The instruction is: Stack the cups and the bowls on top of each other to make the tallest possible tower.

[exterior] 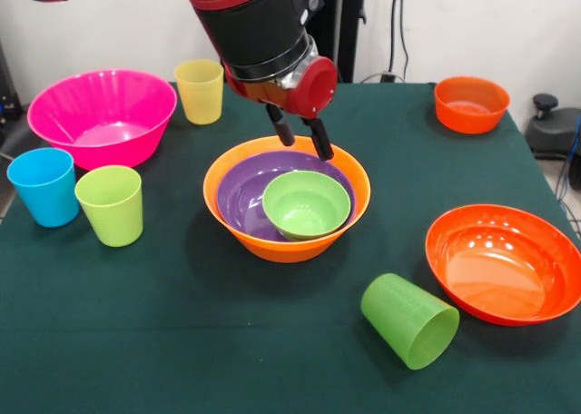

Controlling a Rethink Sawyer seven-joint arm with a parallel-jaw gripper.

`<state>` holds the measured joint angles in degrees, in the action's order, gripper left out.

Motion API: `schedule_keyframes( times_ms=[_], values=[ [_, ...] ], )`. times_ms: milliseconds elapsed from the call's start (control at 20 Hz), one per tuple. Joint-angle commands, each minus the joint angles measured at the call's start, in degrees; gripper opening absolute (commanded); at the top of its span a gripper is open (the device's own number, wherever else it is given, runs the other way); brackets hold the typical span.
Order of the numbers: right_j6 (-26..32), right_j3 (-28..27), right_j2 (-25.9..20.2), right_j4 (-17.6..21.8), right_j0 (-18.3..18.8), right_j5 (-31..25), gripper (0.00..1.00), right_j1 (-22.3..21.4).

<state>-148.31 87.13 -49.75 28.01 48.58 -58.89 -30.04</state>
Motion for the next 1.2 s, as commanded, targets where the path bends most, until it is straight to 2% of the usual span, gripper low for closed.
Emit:
schedule_keyframes(
  times_ms=[50, 200, 300, 450, 650, 850, 950, 1000, 1200],
  values=[
    [14.50, 6.84, -1.73, -1.20, 0.26, -5.07, 1.00, -7.86],
    [14.34, 18.17, -5.61, -3.11, 4.37, -2.92, 1.00, -16.11],
    [13.72, 23.79, -8.82, -5.23, 7.18, -1.55, 1.00, -20.16],
    [13.05, 30.07, -13.78, -8.09, 11.31, 0.22, 1.00, -23.85],
    [11.56, 36.29, -18.41, -8.54, 14.68, 3.99, 1.00, -27.33],
    [9.48, 41.88, -20.92, -5.82, 15.87, 9.35, 1.00, -29.24],
    [7.34, 45.24, -21.37, -3.28, 15.69, 13.98, 1.00, -31.27],
    [6.18, 46.75, -20.95, -1.43, 15.22, 16.71, 1.00, -31.86],
    [5.71, 48.23, -19.15, 5.16, 12.41, 21.43, 1.00, -35.19]
  ],
)
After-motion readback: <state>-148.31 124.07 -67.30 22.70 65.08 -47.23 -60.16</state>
